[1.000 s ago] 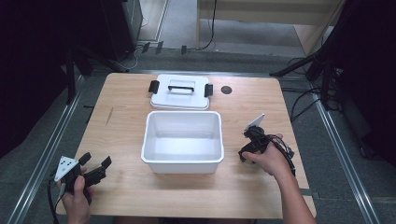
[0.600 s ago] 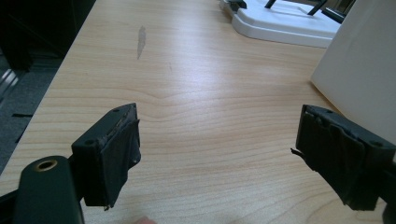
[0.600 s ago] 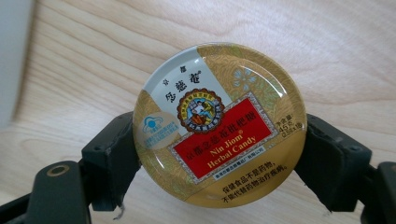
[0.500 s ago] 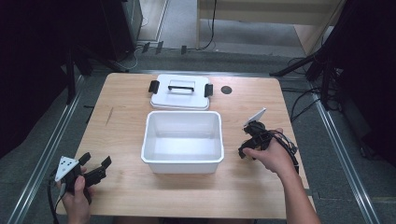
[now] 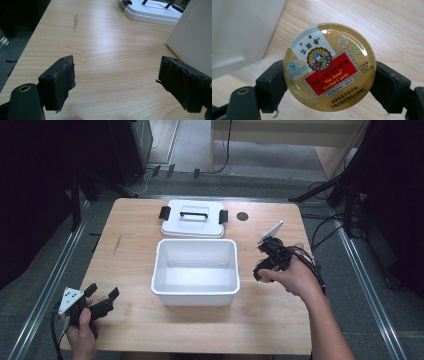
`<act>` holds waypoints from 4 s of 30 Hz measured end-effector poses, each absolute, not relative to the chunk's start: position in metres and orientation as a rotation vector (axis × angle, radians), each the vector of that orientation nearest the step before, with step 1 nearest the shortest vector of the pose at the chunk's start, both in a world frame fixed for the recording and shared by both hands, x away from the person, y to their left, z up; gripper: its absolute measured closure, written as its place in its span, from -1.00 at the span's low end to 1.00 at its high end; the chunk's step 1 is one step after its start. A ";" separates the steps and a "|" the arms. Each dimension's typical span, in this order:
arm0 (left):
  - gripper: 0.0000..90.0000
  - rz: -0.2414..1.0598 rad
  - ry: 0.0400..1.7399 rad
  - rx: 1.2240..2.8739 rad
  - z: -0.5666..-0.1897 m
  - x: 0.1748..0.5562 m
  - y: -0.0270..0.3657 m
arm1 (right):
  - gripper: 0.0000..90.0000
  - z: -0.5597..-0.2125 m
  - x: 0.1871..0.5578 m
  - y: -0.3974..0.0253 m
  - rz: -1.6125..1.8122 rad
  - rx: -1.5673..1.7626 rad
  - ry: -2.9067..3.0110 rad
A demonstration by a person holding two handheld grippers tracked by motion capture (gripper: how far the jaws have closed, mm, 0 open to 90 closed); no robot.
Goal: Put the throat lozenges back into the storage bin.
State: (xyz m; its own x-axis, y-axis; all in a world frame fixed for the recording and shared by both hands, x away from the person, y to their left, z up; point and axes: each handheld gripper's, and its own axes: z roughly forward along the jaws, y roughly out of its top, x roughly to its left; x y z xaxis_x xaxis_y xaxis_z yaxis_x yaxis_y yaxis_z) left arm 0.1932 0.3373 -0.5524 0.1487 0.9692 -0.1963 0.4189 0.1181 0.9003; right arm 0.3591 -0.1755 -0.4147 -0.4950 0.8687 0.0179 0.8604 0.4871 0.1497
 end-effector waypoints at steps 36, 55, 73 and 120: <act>-0.68 0.703 1.437 1.461 -0.553 0.195 0.338 | -0.54 -0.360 0.359 -0.090 0.251 1.309 2.759; -0.68 0.696 1.439 1.462 -0.553 0.195 0.339 | -0.54 -0.370 0.353 -0.054 0.254 1.208 2.826; -0.68 0.692 1.443 1.461 -0.553 0.195 0.339 | -0.54 -0.405 0.349 -0.051 0.271 0.788 2.932; -0.68 0.681 1.444 1.461 -0.553 0.196 0.340 | -0.54 -0.438 0.345 -0.042 0.129 0.547 2.914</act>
